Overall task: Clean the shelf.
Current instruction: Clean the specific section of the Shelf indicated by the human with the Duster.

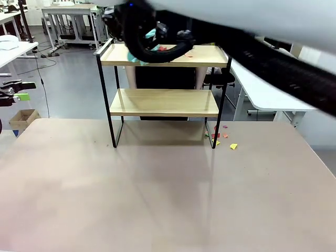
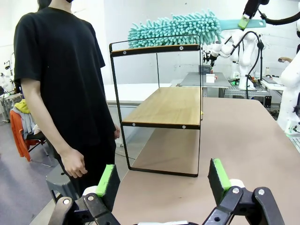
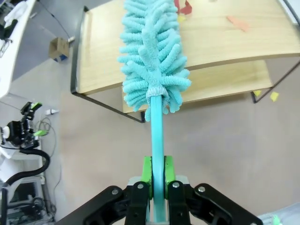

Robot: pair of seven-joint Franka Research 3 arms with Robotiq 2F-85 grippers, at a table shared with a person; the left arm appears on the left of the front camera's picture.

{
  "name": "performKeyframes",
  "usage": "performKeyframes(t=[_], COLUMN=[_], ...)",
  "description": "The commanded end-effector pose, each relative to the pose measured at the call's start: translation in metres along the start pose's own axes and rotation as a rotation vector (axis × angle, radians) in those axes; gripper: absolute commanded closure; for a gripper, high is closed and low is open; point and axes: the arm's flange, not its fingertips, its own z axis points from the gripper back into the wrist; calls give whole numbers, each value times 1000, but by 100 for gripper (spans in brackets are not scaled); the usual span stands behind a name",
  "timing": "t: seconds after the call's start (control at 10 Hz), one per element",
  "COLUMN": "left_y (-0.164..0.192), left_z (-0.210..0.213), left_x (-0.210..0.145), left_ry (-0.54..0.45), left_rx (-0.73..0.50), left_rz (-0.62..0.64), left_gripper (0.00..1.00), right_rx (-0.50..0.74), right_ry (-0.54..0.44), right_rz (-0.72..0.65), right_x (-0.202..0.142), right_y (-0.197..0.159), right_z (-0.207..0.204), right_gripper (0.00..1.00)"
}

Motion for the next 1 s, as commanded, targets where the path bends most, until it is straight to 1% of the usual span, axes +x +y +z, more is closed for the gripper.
performKeyframes(t=[0.0, 0.2, 0.5, 0.9], left_y=[-2, -2, -2, -2], left_z=[0, 0, 0, 0], left_x=[3, 3, 3, 3], left_ry=[-2, -2, -2, -2], left_rx=[1, 1, 1, 1], left_rz=[-5, -5, -5, -5], left_gripper=[0, 0, 0, 0], right_rx=[-26, -54, -87, -173], right_ry=[26, 35, 91, 143], right_rz=[34, 31, 24, 17], right_x=[-1, 10, 23, 31], right_y=[-35, -54, -88, -138], right_z=[19, 26, 31, 34], right_gripper=[87, 87, 87, 87])
